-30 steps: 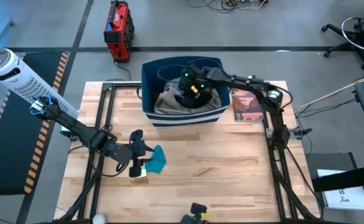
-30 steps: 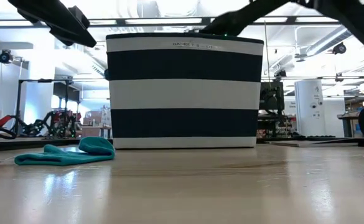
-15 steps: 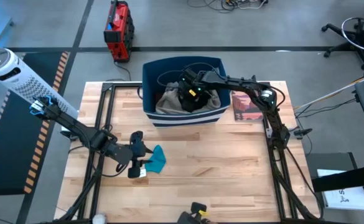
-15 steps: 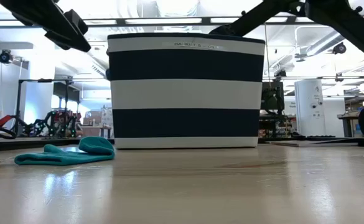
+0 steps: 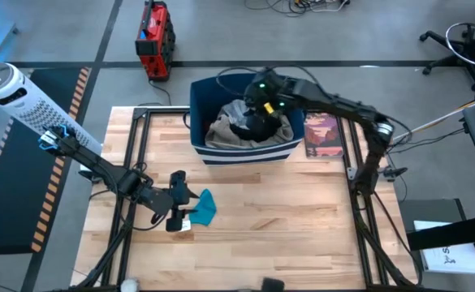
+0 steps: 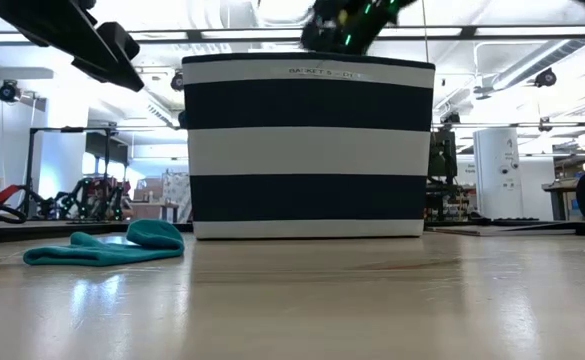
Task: Sort clothes
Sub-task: Put the blue sock into the blue laundry bin
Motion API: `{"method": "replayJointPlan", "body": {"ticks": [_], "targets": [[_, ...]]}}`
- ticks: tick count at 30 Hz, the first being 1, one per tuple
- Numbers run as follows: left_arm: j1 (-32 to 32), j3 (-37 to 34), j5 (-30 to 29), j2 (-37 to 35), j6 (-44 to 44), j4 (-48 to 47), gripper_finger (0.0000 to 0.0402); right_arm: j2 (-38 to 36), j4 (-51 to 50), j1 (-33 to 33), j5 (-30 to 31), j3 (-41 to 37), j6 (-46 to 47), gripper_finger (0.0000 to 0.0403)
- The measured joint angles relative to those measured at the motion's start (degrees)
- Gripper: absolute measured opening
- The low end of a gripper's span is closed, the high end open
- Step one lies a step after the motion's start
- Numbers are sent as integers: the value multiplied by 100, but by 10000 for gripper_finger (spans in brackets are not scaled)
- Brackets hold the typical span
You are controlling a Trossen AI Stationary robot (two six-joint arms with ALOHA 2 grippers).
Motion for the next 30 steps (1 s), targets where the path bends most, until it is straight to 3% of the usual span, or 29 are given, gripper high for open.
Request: {"method": "replayJointPlan", "body": {"ticks": [4,9,15,19,24,30], "targets": [[-2,0,136,16,-30,-67,237,-635,-348,437,-6,-78,-306,199],[0,0,138,206,14,-107,253,-1401,-230,1244,-10,-494,-385,196],[-1,0,153,563,179,-121,258,-2256,422,2091,11,-1506,-132,196],[-2,0,461,778,239,-120,250,-2716,941,2566,13,-2363,234,204],[-2,0,900,1123,167,-118,236,-2943,1818,3353,299,-3453,694,202],[7,0,893,1537,125,-117,221,-2789,2982,4387,1058,-4398,1173,192]]}}
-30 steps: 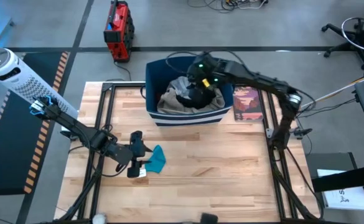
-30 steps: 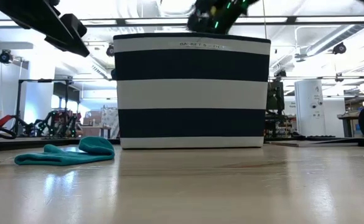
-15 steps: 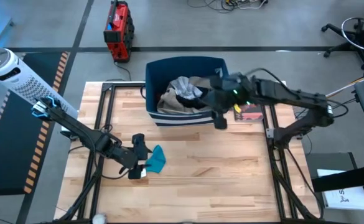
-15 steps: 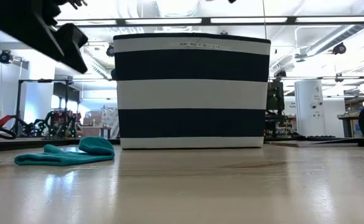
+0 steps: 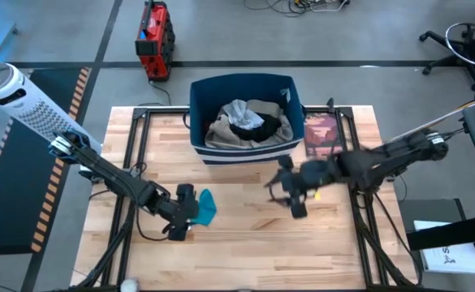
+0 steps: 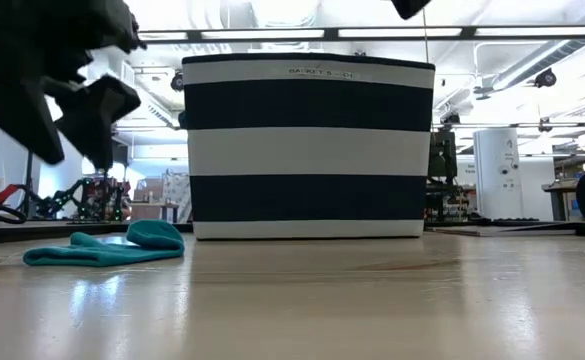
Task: Sort clothes
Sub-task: Put the blue sock into the blue laundry bin
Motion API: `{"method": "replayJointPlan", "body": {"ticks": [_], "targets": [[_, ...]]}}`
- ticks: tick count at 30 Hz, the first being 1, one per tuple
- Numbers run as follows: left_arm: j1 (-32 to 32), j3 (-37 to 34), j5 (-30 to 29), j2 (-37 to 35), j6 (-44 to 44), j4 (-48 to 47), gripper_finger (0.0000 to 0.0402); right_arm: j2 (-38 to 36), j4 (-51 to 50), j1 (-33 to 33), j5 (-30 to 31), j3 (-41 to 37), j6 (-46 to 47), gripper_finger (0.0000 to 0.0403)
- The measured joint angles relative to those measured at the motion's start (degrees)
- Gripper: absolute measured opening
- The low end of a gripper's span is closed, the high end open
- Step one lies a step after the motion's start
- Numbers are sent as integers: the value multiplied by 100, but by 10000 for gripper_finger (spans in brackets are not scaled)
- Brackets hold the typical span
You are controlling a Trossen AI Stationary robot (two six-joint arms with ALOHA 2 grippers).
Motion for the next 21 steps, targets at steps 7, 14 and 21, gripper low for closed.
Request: {"method": "replayJointPlan", "body": {"ticks": [7,14,21], "targets": [[161,-52,-246,335,85,62,227,254,1092,685,418,-517,397,190],[615,-486,-546,491,662,901,237,393,1074,750,736,-524,348,186],[1104,-783,-192,786,931,1505,222,360,1078,750,911,-524,321,186]]}}
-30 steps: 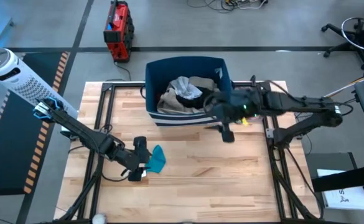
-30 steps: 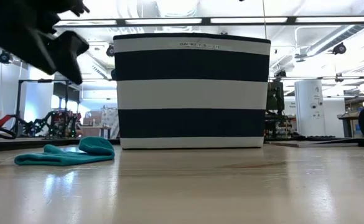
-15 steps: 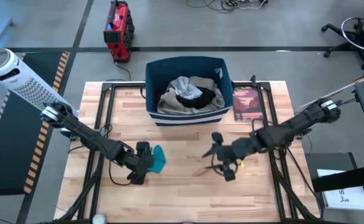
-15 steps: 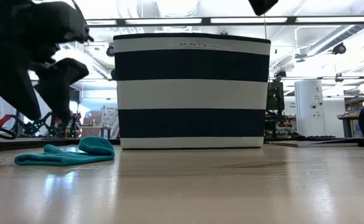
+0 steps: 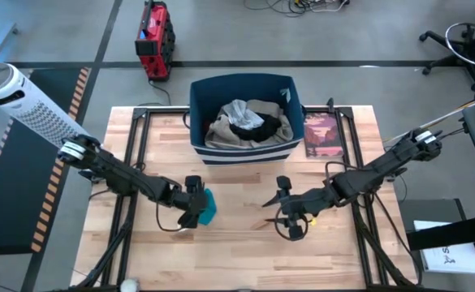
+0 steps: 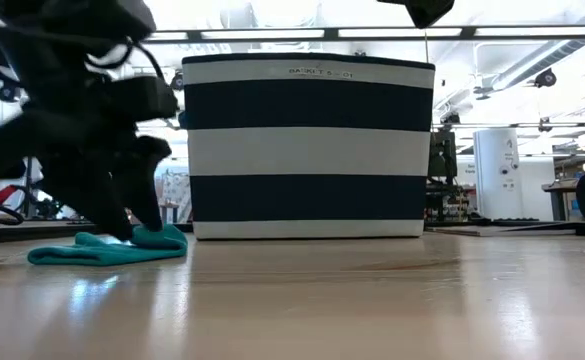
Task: Sort clothes
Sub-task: Put the blue sock into the blue laundry bin
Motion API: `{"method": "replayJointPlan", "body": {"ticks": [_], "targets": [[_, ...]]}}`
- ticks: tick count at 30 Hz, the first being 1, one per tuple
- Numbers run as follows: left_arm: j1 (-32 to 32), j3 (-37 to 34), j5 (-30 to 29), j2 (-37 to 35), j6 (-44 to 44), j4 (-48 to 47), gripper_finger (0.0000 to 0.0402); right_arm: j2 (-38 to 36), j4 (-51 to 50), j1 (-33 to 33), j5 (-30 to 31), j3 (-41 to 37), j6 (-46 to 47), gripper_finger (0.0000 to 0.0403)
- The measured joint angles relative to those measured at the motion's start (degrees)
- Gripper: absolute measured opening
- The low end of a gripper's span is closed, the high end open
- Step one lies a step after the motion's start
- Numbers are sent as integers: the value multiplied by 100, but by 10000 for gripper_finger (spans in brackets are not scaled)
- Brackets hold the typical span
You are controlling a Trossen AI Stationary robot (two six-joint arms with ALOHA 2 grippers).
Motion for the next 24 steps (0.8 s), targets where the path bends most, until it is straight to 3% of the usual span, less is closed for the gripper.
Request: {"method": "replayJointPlan", "body": {"ticks": [6,13,24], "targets": [[95,-11,-47,253,11,179,168,23,-21,0,6,0,-4,186],[104,159,-144,33,163,-113,17,23,-38,0,15,0,-2,186],[117,1010,-322,-1358,289,-522,8,-9,-48,0,14,0,-9,186]]}}
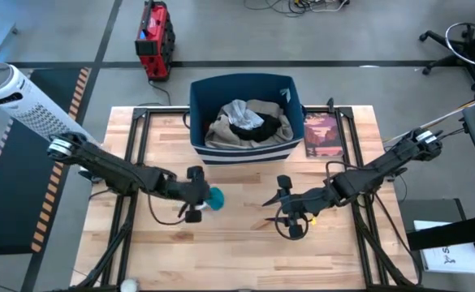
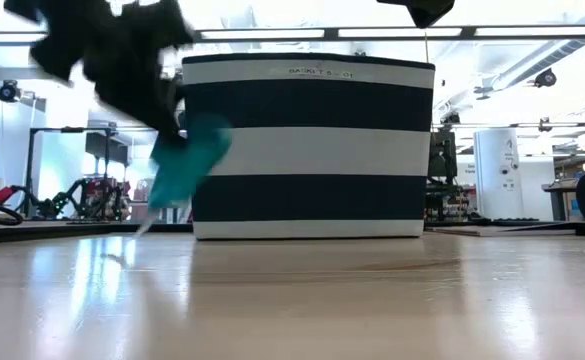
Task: Sort clothes
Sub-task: Put the blue sock into the blue laundry bin
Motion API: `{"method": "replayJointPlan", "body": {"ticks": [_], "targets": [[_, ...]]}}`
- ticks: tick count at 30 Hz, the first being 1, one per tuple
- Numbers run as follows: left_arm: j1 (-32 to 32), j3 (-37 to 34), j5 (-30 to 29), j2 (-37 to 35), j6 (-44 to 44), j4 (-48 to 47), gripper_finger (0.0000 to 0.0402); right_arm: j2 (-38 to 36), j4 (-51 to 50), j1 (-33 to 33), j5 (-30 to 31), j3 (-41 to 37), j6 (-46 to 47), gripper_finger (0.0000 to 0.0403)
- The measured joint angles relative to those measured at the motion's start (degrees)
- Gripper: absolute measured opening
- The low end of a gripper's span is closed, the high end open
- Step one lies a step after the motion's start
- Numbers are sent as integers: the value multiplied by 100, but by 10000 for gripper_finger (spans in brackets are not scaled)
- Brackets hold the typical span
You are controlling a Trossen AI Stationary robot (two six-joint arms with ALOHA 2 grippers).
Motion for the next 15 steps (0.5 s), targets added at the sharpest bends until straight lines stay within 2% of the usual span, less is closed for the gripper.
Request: {"method": "replayJointPlan", "body": {"ticks": [3,7,12,15], "targets": [[22,338,-267,-390,368,31,5,0,2,0,-1,0,-4,186],[320,782,-274,-689,749,487,3,4,2,0,-3,0,-54,186],[922,1410,-230,-650,1661,691,2,4,2,-2,-7,-2,-100,186],[1456,1976,87,-532,2118,599,2,4,0,-5,-10,-2,-173,186]]}}
